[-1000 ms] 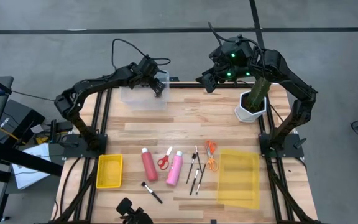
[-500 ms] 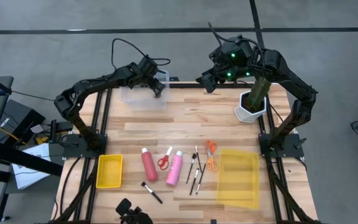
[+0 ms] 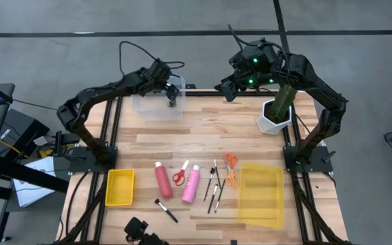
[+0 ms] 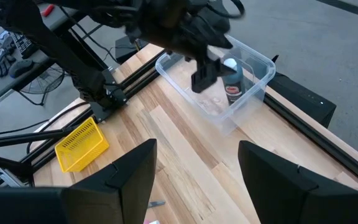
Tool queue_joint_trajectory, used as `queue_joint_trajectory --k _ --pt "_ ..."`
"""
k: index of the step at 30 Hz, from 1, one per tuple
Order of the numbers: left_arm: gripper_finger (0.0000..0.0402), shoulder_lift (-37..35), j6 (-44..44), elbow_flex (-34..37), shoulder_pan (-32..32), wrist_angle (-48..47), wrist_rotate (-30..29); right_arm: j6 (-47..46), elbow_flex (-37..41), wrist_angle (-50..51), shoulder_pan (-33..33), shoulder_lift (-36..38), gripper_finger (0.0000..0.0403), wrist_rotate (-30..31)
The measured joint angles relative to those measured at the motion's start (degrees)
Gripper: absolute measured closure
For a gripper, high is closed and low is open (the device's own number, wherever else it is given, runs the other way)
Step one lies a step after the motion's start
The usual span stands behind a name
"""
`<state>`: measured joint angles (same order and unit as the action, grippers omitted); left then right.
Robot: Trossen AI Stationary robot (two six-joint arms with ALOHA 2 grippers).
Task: Pick & Place Paint Supplies
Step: Put the red paint bottle into the transparent bin
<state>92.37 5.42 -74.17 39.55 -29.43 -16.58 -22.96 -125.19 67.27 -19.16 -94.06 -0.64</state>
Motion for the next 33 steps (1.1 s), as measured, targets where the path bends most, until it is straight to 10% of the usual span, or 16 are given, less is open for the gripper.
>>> queue_joint_trajectory --k 16,33 --pt "0.0105 -25.3 -3.6 0.0 -4.8 -4.9 14.4 1.5 0.0 5.8 -1.2 0.0 0.0180 -0.9" --pt "0.0105 -29.0 43.5 0.0 -21.4 -36.6 18.5 2.3 0.0 6.9 -3.1 0.0 0.0180 -4.0"
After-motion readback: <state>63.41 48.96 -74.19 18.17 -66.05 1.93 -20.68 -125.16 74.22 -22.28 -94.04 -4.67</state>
